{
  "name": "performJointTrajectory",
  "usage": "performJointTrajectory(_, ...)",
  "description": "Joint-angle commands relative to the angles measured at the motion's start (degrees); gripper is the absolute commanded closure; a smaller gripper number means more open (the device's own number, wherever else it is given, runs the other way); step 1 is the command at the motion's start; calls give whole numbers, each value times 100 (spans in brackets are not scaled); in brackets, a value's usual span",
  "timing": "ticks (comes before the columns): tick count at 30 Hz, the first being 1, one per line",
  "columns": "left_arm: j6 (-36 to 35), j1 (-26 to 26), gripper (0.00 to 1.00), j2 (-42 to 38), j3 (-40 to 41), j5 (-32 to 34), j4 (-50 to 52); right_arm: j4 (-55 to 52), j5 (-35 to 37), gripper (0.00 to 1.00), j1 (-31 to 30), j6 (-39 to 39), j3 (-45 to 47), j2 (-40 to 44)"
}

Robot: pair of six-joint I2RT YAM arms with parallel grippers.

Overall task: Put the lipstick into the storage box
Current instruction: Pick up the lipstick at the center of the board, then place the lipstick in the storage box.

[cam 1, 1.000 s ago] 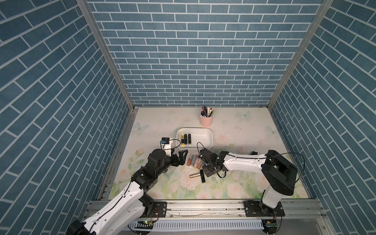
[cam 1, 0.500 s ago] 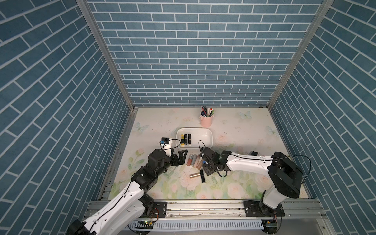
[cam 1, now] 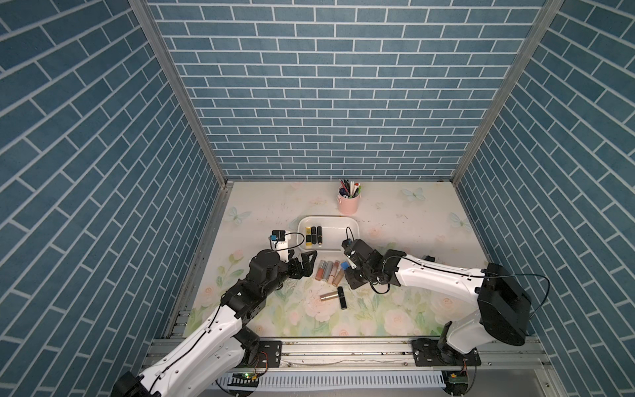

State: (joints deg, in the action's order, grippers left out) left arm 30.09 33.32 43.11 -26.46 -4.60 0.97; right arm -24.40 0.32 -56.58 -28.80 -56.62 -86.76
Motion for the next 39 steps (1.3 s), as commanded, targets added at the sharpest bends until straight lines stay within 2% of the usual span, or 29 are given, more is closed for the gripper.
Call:
performJointTrajectory(1, -8, 21, 0, 95, -222, -55, 47, 283, -433, 90, 272, -179, -123, 322)
performJointTrajectory(7, -99, 17, 0, 383, -479, 6, 110, 879, -1342, 91, 902, -274, -203, 377)
performJointTrajectory(16, -154, 19, 1, 442, -641, 202, 248, 1327, -2183, 90, 1358, -401, -1165, -496)
performJointTrajectory(22, -161, 18, 0, 289, -600, 352, 363, 1400, -2293, 90, 1489, -449, -1762, -1293)
performJointTrajectory(39, -193, 21, 0, -169, -431, 913, 742, 968, -1895, 90, 1597, -521, -3627, -3615)
